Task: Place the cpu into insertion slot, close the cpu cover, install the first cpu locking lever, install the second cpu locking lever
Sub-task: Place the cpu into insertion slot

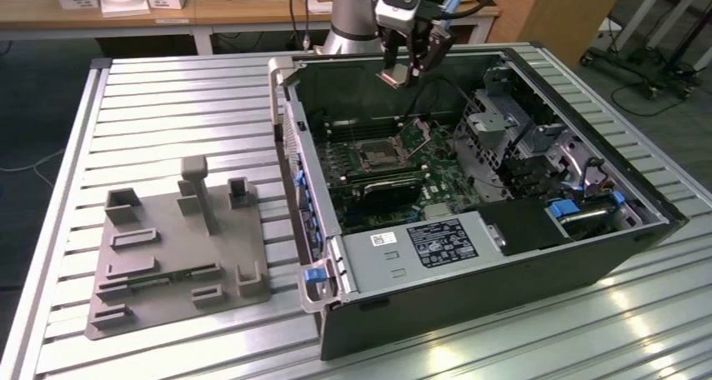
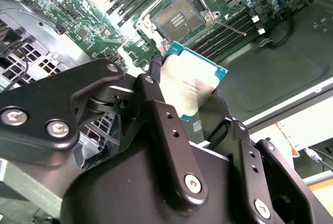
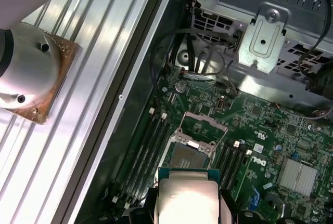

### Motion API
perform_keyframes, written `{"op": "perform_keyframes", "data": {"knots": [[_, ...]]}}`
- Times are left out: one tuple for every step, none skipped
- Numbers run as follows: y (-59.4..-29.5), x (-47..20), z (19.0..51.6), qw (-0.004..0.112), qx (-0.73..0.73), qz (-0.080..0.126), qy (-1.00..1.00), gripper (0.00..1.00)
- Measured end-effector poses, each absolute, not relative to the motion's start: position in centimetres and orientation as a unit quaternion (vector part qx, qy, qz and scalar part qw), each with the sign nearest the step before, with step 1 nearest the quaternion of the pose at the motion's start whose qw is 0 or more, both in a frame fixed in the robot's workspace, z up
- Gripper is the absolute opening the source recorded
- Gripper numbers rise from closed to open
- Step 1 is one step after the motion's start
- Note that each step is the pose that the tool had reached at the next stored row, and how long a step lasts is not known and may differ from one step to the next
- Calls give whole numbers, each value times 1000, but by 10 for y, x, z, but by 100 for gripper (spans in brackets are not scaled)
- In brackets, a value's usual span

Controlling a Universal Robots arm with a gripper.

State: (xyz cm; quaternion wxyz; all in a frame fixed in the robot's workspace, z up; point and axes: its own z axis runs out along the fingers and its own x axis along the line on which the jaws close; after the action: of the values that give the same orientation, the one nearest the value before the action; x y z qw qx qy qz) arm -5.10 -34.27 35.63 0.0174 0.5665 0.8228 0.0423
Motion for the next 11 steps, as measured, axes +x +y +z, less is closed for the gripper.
{"op": "perform_keyframes", "data": {"knots": [[-343,-51,356,17,568,42,822,54],[-343,-51,356,17,569,42,821,54],[-343,-51,356,17,570,42,821,54],[-343,-51,356,18,571,42,820,54],[-343,-51,356,18,571,42,819,54],[-343,-51,356,18,572,42,819,54],[-343,-52,356,18,573,42,818,54],[-343,-52,356,18,574,42,818,54],[-343,-52,356,18,575,42,817,54],[-343,-52,356,18,576,42,816,54],[-343,-52,356,18,577,42,816,54]]}}
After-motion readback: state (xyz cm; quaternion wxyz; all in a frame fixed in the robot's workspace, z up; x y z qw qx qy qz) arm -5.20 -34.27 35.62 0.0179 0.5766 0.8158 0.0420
